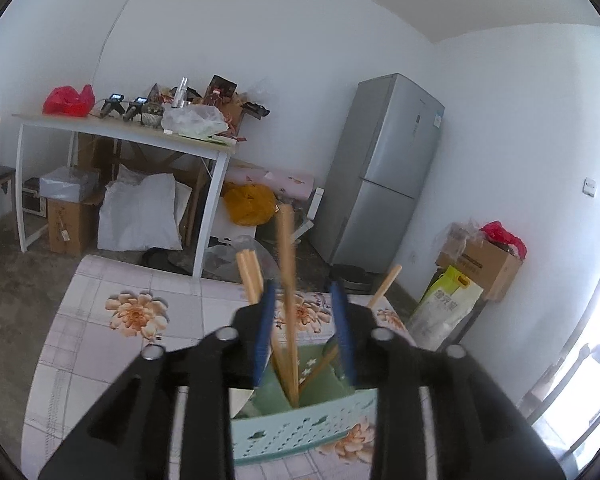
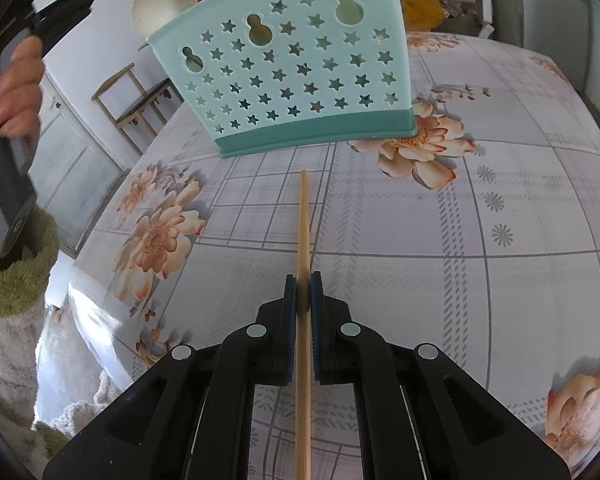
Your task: Organize utensils
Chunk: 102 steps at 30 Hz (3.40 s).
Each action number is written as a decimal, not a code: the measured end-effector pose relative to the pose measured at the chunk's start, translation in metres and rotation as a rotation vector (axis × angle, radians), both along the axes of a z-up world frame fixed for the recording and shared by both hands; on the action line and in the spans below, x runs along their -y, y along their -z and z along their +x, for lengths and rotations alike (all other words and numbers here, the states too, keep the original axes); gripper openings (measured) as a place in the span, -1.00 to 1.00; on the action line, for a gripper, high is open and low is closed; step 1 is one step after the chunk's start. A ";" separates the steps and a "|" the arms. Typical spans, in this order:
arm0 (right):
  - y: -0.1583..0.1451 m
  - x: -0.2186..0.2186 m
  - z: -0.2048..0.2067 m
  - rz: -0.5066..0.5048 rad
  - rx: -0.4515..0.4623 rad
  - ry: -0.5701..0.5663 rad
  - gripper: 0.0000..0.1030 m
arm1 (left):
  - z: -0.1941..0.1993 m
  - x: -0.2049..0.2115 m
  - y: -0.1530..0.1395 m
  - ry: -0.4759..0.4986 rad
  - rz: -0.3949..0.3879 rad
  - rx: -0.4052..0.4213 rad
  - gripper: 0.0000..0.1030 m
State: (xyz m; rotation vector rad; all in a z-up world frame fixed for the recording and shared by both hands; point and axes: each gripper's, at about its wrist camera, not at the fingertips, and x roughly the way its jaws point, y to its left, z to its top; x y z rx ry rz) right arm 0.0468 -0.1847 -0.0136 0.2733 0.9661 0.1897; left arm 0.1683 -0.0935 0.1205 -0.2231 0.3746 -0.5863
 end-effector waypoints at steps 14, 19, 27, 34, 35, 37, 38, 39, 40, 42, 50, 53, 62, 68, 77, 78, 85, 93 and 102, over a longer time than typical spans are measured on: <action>-0.097 0.010 -0.025 -0.014 0.296 -0.006 -0.91 | -0.058 -0.054 0.052 -0.080 0.152 -0.090 0.50; -0.159 0.018 -0.018 0.024 0.540 0.011 -0.91 | -0.063 -0.065 0.090 -0.127 0.228 -0.204 0.57; -0.205 0.021 0.045 0.069 0.756 0.050 -0.91 | -0.072 -0.074 0.107 -0.146 0.261 -0.239 0.61; -0.195 0.016 0.112 0.069 0.774 0.114 -0.91 | -0.064 -0.084 0.115 -0.163 0.266 -0.252 0.62; -0.193 0.015 0.116 0.064 0.772 0.120 -0.91 | -0.063 -0.086 0.116 -0.165 0.265 -0.255 0.62; -0.188 0.013 0.123 0.029 0.770 0.134 -0.91 | -0.059 -0.090 0.120 -0.171 0.261 -0.266 0.62; -0.186 0.012 0.124 0.011 0.769 0.137 -0.91 | -0.057 -0.092 0.122 -0.173 0.258 -0.271 0.62; -0.182 0.011 0.125 -0.002 0.763 0.137 -0.91 | -0.055 -0.094 0.124 -0.176 0.255 -0.276 0.62; -0.180 0.011 0.124 -0.005 0.758 0.137 -0.91 | -0.053 -0.095 0.125 -0.178 0.254 -0.280 0.62; -0.174 0.010 0.124 -0.026 0.744 0.140 -0.91 | -0.051 -0.098 0.128 -0.181 0.249 -0.289 0.62; -0.150 -0.001 0.093 -0.159 0.689 0.090 -0.81 | -0.048 -0.100 0.128 -0.179 0.241 -0.291 0.62; -0.148 -0.001 0.071 -0.202 0.674 0.084 -0.42 | -0.052 -0.099 0.124 -0.180 0.236 -0.288 0.62; -0.143 0.031 0.007 -0.053 0.596 0.144 0.04 | -0.074 -0.085 0.102 -0.156 0.217 -0.248 0.84; -0.121 0.044 0.005 0.014 0.480 0.145 0.15 | -0.084 -0.069 0.091 -0.122 0.235 -0.193 0.89; -0.075 0.065 0.035 0.097 0.319 0.114 0.38 | -0.039 -0.041 0.098 0.074 0.182 -0.173 0.89; -0.071 0.064 0.039 0.085 0.314 0.088 0.40 | -0.031 -0.040 0.100 0.096 0.165 -0.189 0.89; -0.053 0.065 0.075 0.070 0.306 -0.040 0.44 | 0.021 -0.027 0.105 0.226 0.048 -0.264 0.89; -0.045 0.053 0.092 0.100 0.296 -0.099 0.47 | 0.049 -0.017 0.114 0.295 -0.031 -0.336 0.89; -0.045 0.043 0.074 0.101 0.281 -0.048 0.47 | 0.046 -0.021 0.113 0.288 -0.041 -0.366 0.88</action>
